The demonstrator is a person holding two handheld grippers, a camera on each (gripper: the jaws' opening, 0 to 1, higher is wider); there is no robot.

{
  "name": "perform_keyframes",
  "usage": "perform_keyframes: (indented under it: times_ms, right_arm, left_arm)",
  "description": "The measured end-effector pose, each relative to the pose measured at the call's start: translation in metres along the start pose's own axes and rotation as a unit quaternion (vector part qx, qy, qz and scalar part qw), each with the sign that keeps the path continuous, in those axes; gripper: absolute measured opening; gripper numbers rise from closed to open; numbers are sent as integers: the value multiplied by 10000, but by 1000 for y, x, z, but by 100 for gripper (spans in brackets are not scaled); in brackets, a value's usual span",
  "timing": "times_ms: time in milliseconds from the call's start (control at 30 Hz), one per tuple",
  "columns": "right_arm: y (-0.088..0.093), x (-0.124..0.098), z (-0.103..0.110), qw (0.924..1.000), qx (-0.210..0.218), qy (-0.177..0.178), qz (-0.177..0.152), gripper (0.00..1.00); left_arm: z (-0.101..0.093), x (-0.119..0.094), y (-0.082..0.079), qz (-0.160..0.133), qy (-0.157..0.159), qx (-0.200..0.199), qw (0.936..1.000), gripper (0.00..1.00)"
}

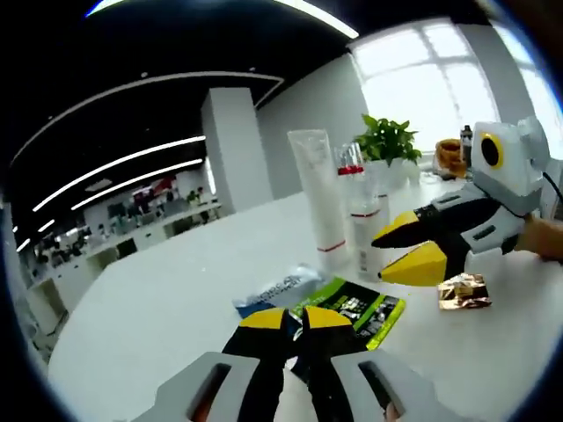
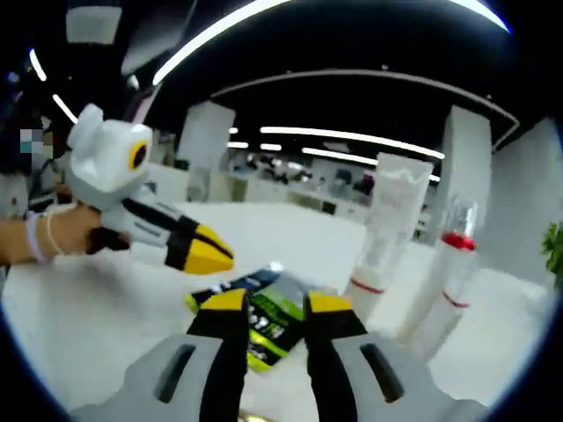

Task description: Arrange the skincare products in the storage area until every visible bottle or jar stands upright without overlapping.

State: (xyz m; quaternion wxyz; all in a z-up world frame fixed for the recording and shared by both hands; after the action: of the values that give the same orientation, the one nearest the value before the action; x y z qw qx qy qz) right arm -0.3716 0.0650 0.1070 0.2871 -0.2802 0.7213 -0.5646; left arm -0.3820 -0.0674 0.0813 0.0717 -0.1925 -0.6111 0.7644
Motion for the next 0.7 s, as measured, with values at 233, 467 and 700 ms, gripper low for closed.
perform_keyframes:
  times_ms: [233, 467, 700]
  right_arm:
    - [-21, -15, -20, 9960, -204, 559, -661, 29]
    - [-50, -21, -20, 9848, 92, 133, -1732, 76]
    - [-73, -23, 1, 9661, 86, -617, -2504, 100]
  left_arm:
    - [-5, -3, -15, -674, 40, 26, 9977, 21]
    - [-21, -8, -26, -1115, 410, -38, 9929, 44]
    - [-62, -17, -26, -794, 1789, -892, 9766, 71]
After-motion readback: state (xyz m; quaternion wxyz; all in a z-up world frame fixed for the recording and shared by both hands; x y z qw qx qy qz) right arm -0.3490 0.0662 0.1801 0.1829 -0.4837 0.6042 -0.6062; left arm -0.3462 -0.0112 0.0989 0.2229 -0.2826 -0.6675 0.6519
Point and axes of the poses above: the point that each gripper's makers call its tool centre point, and the gripper's own axes: x roughly forward along the fingers, z roughly to its left, y roughly out of its underside, the point moved 4 cm from there along -x, roughly backward along the fingers, and after that the axes turned 13 degrees about -y, right-handed, at the moved point
